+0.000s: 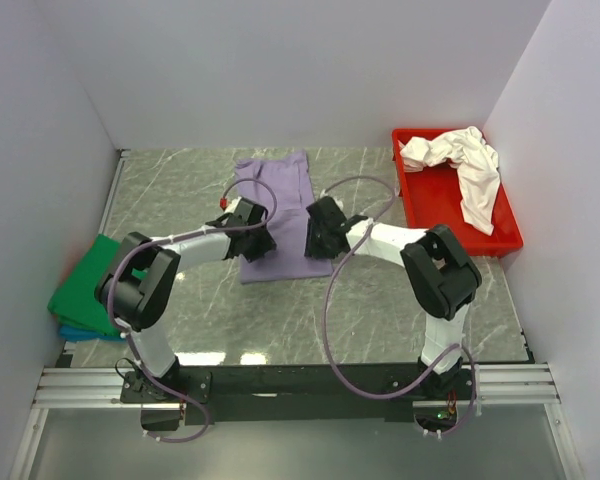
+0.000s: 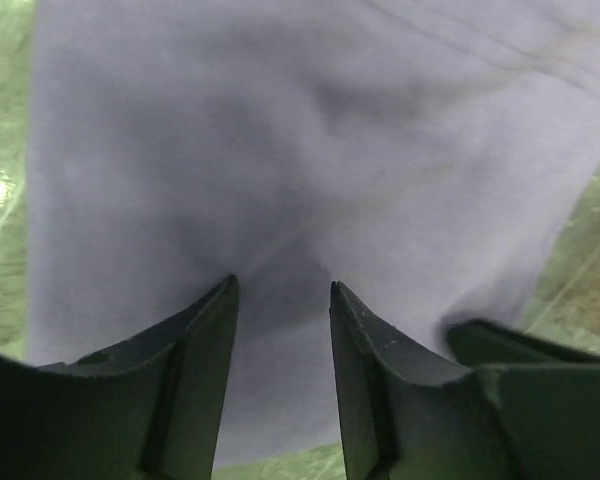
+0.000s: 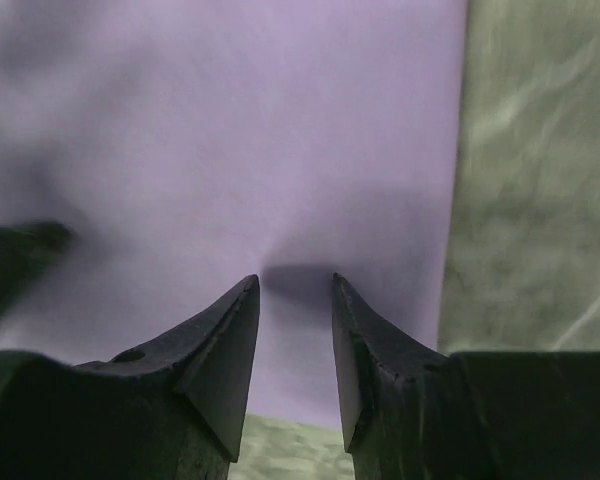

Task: Fold and stack the t-shirts
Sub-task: Fold the tshirt

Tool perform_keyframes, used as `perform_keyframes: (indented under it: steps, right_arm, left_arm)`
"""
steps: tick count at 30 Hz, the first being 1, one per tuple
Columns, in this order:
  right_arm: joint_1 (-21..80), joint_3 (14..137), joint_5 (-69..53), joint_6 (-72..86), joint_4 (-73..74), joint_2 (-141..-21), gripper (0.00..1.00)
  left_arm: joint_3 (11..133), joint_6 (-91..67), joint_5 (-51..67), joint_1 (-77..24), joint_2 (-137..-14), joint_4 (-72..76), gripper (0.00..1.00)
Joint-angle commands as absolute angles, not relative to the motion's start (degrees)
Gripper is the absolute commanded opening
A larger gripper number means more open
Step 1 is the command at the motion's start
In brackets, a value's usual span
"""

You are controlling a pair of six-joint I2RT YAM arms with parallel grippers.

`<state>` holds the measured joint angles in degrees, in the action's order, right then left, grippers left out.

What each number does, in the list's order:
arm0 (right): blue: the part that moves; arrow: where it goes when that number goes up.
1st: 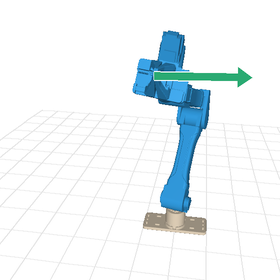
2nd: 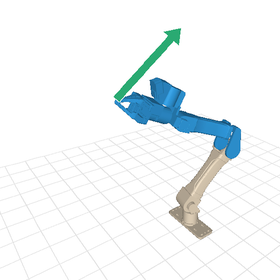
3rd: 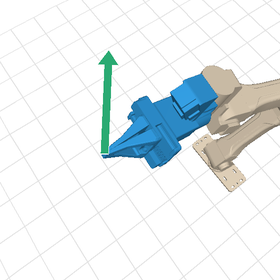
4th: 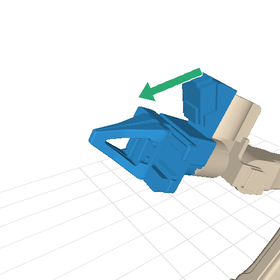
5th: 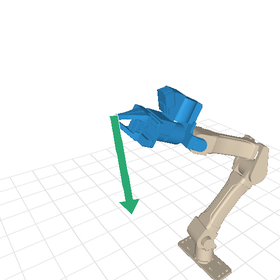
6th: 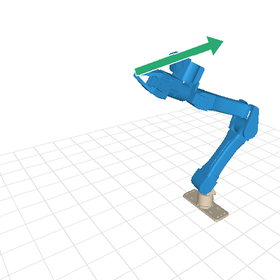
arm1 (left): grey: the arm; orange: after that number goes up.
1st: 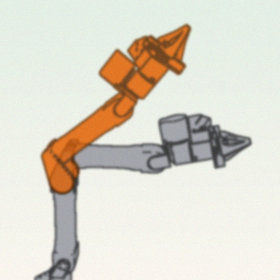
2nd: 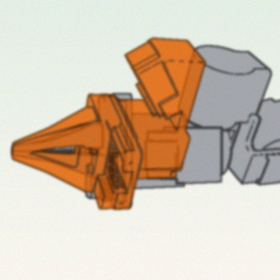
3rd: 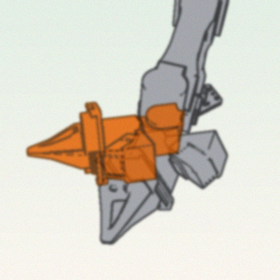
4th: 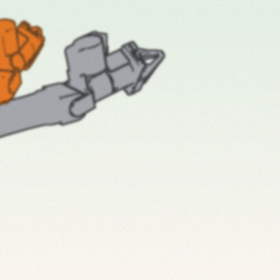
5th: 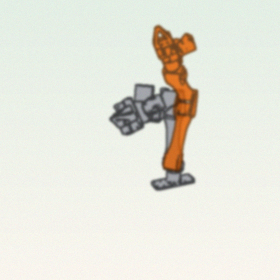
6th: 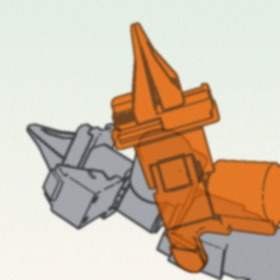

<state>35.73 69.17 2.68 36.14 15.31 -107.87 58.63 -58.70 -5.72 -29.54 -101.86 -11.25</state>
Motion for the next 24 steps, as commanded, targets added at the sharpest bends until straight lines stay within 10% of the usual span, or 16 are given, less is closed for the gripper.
perform_keyframes:
  steps: [1, 24]
  right_arm:
    - [38.5, 64.8, 6.8, 38.8, 13.1, -107.8, 0.42]
    - [59.2, 24.7, 4.7, 60.3, 9.7, -71.3, 0.41]
  left_arm:
    - [54.9, -58.8, -7.0, -31.6, -102.0, -9.3, 0.48]
    - [27.4, -76.3, -9.9, -54.4, -73.9, -16.4, 0.49]
